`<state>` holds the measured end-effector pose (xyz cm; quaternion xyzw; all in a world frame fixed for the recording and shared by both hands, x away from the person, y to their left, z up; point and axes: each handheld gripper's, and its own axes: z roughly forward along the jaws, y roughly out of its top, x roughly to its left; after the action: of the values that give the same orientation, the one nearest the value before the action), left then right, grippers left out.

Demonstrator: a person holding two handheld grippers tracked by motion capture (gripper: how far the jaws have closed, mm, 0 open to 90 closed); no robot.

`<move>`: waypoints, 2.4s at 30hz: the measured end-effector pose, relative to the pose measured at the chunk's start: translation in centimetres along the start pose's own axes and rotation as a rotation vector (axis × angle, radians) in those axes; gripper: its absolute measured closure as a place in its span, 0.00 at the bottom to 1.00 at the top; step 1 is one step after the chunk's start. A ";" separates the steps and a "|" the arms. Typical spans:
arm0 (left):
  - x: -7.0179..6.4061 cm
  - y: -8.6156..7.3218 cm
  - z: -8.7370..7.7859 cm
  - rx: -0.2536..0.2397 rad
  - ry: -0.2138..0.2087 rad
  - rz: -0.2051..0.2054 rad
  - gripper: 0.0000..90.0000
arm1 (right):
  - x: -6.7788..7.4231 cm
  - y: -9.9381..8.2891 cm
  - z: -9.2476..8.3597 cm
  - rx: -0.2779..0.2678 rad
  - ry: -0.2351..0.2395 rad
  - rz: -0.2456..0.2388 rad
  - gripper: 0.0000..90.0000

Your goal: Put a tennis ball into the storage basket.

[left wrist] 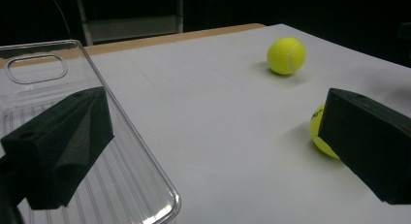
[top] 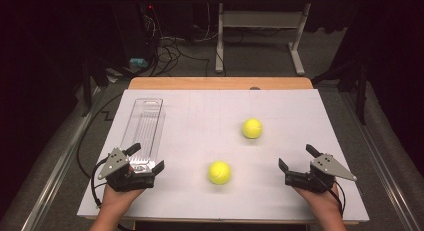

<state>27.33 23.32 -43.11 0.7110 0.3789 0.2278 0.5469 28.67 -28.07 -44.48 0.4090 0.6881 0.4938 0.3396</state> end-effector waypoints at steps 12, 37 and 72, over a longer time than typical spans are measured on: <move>-0.1 0.1 0.1 -0.007 -0.006 -0.001 0.00 | -0.1 0.0 -0.2 -0.003 -0.008 0.002 0.00; -3.8 0.6 2.7 0.234 -0.124 0.113 0.01 | 0.0 -0.1 0.1 0.010 0.007 -0.005 0.00; -7.0 0.6 6.8 0.626 -0.203 0.144 0.01 | -0.2 0.0 0.8 0.034 0.048 -0.019 0.00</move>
<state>28.25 13.64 -43.90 0.8885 0.3228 0.0664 0.3193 29.47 -27.91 -44.74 0.3963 0.7082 0.4884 0.3207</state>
